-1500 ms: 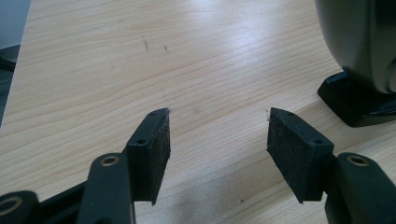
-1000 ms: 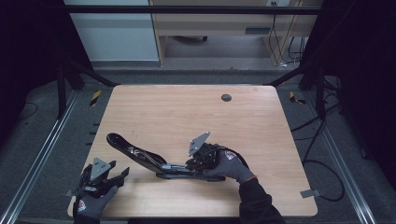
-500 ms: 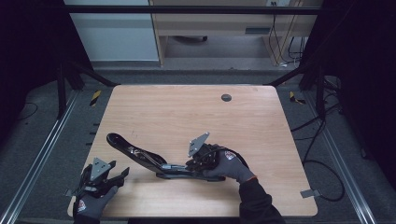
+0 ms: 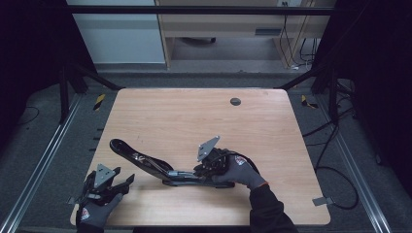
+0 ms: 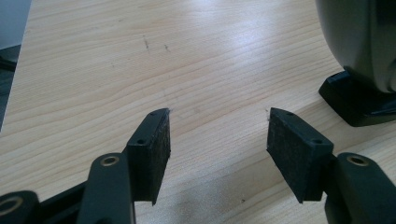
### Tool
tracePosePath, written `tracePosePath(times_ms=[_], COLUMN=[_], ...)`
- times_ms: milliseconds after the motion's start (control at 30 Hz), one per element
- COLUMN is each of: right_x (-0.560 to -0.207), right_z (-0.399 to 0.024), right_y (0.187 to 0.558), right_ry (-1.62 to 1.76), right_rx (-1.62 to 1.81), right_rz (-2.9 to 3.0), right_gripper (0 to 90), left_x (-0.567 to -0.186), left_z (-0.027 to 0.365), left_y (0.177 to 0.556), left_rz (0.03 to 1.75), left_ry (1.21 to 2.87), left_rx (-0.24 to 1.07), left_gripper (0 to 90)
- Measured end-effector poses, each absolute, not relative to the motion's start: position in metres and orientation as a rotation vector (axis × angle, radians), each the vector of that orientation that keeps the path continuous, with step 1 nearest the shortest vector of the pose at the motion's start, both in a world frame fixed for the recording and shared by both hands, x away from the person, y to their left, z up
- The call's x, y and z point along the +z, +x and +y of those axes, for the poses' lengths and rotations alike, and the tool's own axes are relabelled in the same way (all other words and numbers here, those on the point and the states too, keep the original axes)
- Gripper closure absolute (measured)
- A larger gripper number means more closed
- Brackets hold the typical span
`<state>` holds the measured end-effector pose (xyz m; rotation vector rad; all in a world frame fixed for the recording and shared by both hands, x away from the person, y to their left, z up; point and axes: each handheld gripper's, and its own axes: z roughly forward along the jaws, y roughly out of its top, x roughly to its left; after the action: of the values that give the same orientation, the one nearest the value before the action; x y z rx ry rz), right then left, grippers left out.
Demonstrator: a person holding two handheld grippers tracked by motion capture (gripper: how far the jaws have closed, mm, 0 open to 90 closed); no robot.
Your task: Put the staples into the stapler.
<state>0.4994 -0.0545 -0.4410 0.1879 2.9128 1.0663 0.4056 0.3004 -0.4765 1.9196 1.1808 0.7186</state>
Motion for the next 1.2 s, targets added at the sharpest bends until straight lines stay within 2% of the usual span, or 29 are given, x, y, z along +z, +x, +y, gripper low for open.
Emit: tracePosePath(times_ms=[1200], right_x=[-0.4450], right_z=[-0.0517], right_y=[0.5002], right_ry=[0.184], right_rx=[1.042], right_rz=[2.915], right_gripper=[77.6], left_x=[-0.4766], left_z=[0.3002], left_y=[0.4055], left_rz=[1.180], left_ry=[1.920], left_rx=[0.718], left_gripper=[39.2])
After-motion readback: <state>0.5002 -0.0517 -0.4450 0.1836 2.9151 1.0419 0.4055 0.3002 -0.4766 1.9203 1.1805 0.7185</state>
